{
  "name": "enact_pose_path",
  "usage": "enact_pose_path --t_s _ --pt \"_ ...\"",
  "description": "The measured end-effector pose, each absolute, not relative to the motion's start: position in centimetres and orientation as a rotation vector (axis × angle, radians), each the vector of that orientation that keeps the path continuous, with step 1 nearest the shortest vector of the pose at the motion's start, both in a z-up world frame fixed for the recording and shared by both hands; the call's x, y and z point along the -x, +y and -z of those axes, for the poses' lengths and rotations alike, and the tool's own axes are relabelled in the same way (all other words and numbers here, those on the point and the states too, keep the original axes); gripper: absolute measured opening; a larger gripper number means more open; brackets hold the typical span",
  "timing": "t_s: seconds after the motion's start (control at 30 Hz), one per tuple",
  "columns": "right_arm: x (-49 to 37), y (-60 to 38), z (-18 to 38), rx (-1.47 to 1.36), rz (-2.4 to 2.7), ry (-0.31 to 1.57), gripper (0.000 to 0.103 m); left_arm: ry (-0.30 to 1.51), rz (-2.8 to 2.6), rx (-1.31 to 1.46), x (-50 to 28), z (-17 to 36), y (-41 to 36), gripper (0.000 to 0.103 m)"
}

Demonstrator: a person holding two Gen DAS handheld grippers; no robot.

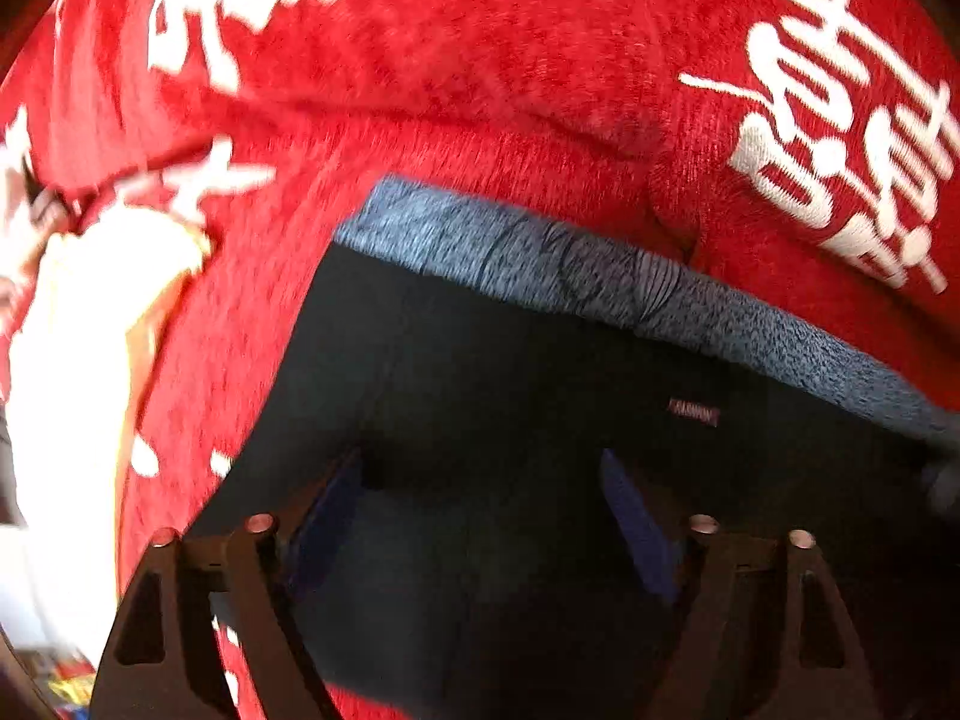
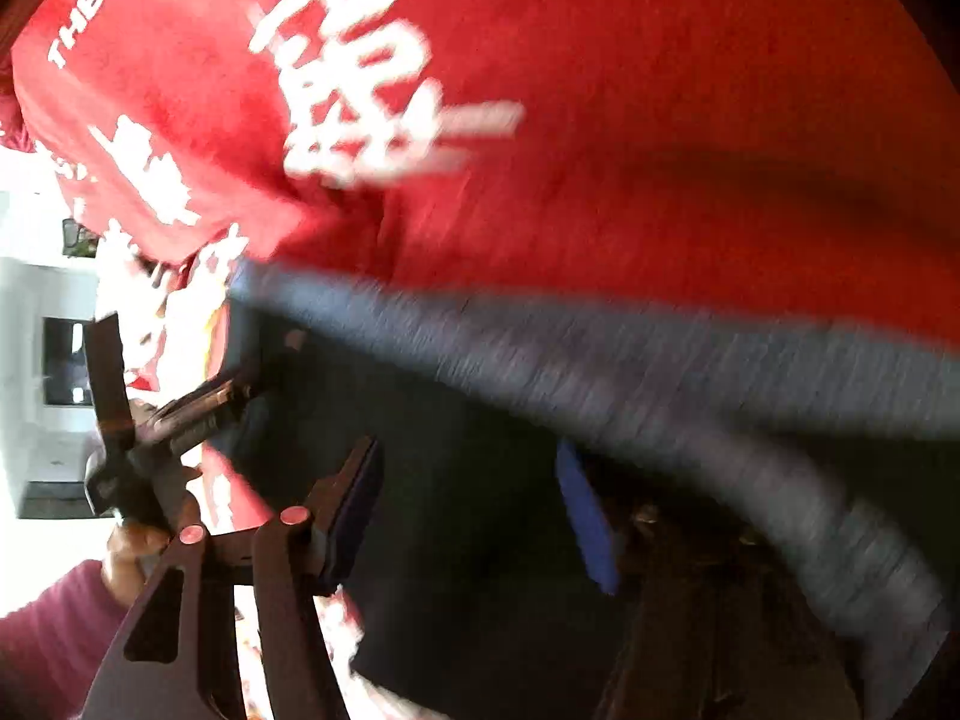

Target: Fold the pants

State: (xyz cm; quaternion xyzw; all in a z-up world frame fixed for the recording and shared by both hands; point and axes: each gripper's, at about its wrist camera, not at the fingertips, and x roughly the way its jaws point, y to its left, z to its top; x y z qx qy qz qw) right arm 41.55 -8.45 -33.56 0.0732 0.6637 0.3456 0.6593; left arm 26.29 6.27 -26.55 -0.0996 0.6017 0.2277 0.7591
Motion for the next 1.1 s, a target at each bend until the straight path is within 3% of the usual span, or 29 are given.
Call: enact_pose_path --t_s 0.13,0.27,0.63,0.87,1.1 --pt "-44.7 -13.2 32.7 -0.406 -0.658 1.496 0.059 1.358 -0.457 0.185 -25.9 25.9 5.3 0.087" --pt "-43.4 -17.4 29.2 -0.498 -0.673 1.426 0.072 1.387 -0.4 0.2 -23.7 23.7 3.1 0.087" --pt "-31.7 -30.4 23.8 -0.723 -0.489 1.305 0.073 1.457 0.143 0.22 -20.6 20.1 -13.8 0.087" --pt "-21.9 -36.7 26.0 -0.808 -0.283 1.298 0.074 1.461 0.502 0.189 -19.3 21.3 -23.9 0.087" --pt "-11.5 -39.2 30.3 -0.968 -0.159 1.341 0.074 1.487 0.574 0.117 -18.3 24.2 -27.7 0.087"
